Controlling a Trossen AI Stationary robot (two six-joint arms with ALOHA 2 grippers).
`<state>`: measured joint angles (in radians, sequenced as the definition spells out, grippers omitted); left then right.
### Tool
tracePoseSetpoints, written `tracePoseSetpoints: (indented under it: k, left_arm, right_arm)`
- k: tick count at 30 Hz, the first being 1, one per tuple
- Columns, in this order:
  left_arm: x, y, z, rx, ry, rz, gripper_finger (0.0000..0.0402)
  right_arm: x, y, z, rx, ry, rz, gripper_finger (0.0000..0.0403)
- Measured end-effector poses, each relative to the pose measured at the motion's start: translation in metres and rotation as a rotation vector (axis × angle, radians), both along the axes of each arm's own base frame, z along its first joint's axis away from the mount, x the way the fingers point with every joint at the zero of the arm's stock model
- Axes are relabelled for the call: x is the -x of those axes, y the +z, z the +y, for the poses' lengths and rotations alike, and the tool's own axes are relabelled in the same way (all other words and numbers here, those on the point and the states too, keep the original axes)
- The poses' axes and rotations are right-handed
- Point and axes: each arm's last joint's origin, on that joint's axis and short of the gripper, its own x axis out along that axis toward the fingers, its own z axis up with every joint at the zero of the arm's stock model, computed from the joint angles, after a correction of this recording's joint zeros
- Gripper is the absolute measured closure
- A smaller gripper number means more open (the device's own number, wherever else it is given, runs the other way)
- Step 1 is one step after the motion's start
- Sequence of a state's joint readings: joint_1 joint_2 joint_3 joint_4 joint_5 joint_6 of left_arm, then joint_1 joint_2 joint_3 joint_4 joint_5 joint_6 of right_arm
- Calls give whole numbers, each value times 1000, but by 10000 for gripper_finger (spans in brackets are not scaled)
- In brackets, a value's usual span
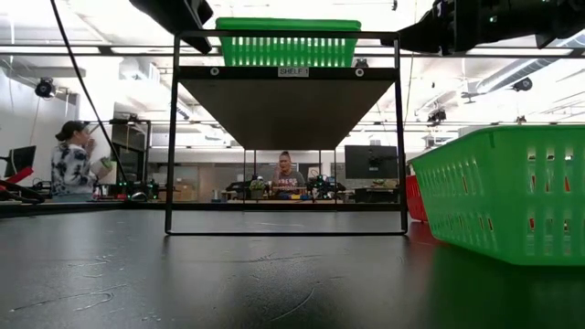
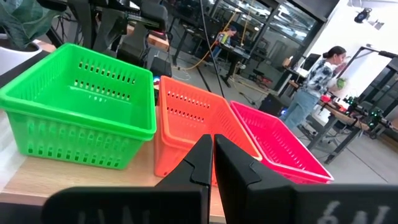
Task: Stack baskets on shelf by color
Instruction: Stack the red bin on the red bins on the shelf
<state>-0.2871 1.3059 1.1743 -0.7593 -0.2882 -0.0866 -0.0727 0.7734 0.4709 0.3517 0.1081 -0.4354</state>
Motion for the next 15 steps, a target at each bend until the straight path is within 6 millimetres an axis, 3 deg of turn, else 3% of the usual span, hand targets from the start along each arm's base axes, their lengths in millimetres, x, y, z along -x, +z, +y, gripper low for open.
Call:
tracePoseSetpoints:
  k: [7, 15]
  left_arm:
    - [8, 8, 2, -57, -72, -24, 401]
    - [12, 9, 4, -125, -146, -37, 402]
  right_arm:
    - [0, 0, 0, -90, -6, -14, 394]
    - [-3, 14, 7, -319, 8, 34, 394]
